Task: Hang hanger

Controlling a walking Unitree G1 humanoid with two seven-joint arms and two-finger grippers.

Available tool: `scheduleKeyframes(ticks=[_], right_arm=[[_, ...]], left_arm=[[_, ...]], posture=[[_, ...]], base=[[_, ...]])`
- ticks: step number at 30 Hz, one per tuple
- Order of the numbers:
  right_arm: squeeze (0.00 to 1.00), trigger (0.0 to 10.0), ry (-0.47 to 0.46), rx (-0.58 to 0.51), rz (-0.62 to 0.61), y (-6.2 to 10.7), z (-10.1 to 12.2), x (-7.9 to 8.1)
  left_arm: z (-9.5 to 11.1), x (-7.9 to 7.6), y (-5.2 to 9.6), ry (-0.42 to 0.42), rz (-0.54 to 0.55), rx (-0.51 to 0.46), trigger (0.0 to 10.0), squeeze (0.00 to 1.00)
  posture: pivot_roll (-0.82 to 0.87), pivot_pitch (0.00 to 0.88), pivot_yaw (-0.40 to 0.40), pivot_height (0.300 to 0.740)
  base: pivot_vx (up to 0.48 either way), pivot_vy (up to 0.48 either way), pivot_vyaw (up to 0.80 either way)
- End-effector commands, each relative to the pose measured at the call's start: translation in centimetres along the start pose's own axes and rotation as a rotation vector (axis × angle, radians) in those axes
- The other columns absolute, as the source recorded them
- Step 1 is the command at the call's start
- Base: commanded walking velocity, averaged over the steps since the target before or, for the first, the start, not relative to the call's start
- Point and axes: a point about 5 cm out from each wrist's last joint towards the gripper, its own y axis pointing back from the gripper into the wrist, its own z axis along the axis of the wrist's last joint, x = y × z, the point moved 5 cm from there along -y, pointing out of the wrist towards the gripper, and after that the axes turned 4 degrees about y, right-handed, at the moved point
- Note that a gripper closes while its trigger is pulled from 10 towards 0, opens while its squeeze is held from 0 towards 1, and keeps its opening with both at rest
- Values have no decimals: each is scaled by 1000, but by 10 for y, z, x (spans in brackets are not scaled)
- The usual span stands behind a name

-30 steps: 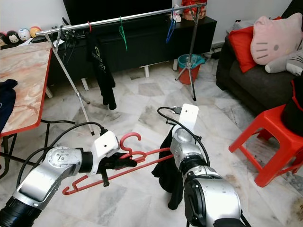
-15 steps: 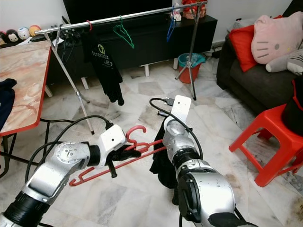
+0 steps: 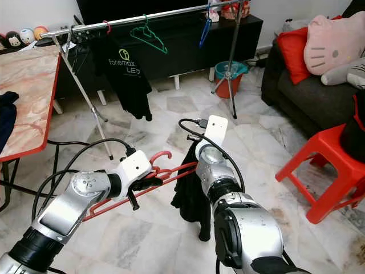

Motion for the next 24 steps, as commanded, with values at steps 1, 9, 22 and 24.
scheduleKeyframes(ticks=[1, 9, 22, 24], right_arm=[[0, 10000, 41, -12, 49, 0, 6, 9], [0, 10000, 198, -20, 128, 2, 2, 18], [0, 10000, 247, -15, 115, 1, -1, 11], [0, 10000, 247, -15, 115, 1, -1, 11]], left_arm=[[3, 10, 2, -32, 45, 0, 10000, 0], [-2, 27, 3, -56, 136, 34, 10000, 0], [-3, 31, 4, -59, 152, 38, 10000, 0], [-3, 31, 4, -59, 152, 38, 10000, 0]], posture=[[89, 0, 0, 740], [88, 0, -2, 740], [90, 0, -2, 740], [90, 0, -2, 740]], base=[[0, 0, 0], [0, 0, 0], [0, 0, 0], [0, 0, 0]])
